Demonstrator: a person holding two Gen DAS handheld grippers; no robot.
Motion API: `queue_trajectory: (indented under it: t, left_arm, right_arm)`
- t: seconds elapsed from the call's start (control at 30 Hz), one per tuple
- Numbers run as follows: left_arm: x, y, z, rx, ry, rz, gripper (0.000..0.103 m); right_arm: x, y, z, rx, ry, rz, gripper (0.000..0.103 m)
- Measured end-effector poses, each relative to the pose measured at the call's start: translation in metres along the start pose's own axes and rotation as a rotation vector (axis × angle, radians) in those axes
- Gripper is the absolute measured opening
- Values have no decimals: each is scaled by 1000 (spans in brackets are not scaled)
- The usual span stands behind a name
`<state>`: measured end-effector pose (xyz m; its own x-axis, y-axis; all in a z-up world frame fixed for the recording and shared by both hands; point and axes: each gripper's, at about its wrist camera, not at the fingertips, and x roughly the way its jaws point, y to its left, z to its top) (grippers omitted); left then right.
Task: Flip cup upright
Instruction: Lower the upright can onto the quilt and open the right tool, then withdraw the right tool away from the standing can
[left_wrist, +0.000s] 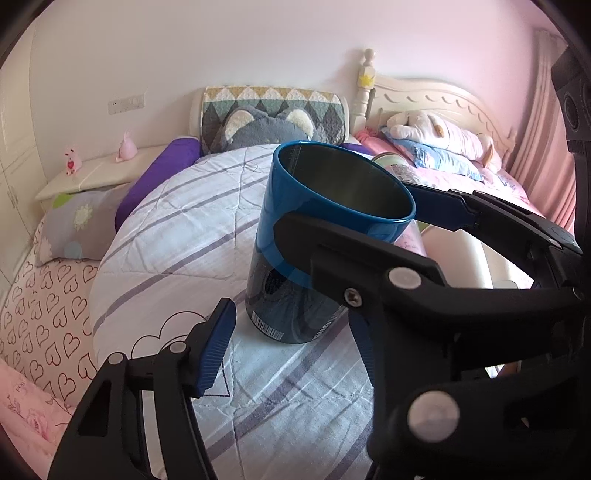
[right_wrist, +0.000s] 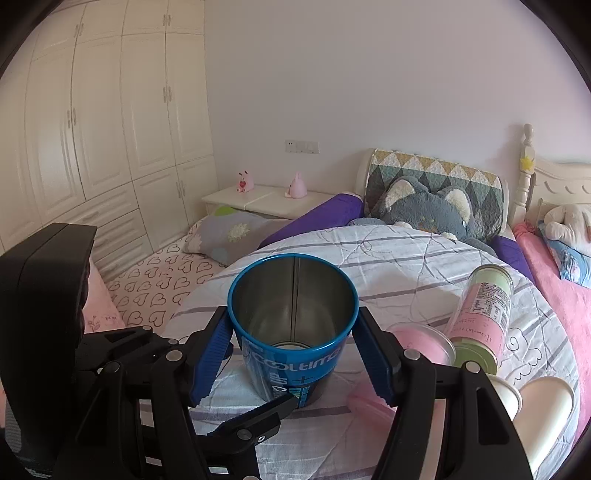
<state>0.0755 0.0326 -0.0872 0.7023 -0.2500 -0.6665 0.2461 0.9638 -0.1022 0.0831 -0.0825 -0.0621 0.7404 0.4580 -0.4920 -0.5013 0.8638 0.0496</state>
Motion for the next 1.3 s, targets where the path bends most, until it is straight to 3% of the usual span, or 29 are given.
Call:
queue_trajectory:
  t: [0.23, 0.4, 0.8, 0.9, 1.3]
  left_arm:
    - [1, 0, -1, -15, 13, 17, 69]
    - [-1, 2, -3, -31, 21, 52, 81]
    - [-13, -1, -2, -22, -4, 74, 88]
    - [-16, -2, -1, -20, -17, 79, 92]
    - [-26, -11, -1, 3, -38, 87, 93]
  right_arm:
    - [0, 1, 2, -10, 11, 2, 68]
    - [3, 2, 5, -14, 22, -3, 68]
    - [-5, 0, 3, 17, 17, -8, 69]
    - [-11, 0, 4, 21, -3, -15, 75]
    - [-24, -1, 0, 25, -21, -19, 76]
